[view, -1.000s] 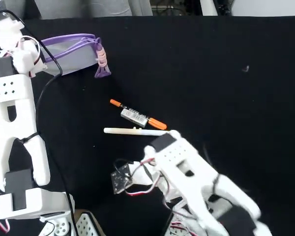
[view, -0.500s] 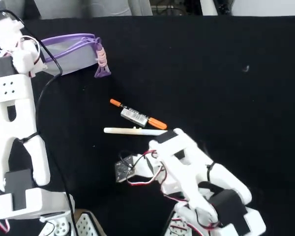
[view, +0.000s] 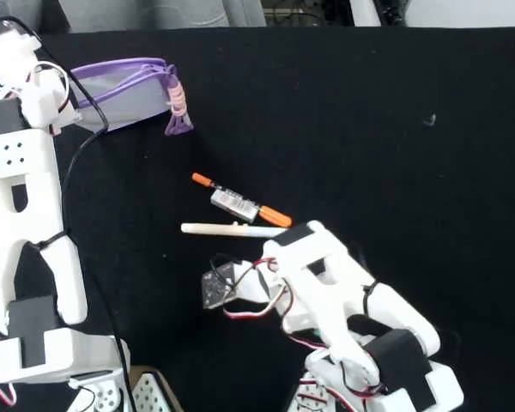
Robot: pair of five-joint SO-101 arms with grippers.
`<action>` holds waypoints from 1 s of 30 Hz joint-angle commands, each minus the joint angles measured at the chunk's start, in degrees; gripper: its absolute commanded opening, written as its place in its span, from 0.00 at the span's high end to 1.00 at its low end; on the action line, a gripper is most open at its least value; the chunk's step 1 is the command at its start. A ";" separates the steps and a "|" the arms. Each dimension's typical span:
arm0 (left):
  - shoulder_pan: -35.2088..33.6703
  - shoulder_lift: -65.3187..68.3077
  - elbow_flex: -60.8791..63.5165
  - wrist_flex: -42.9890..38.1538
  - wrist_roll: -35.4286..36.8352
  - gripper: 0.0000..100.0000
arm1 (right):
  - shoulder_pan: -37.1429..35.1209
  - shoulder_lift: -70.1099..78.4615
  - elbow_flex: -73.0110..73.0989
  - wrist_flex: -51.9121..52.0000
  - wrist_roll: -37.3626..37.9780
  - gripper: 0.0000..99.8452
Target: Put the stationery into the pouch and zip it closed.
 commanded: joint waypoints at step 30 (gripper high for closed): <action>2.07 0.70 0.92 -0.62 0.35 0.97 | 22.07 -18.59 -23.69 22.86 2.20 0.93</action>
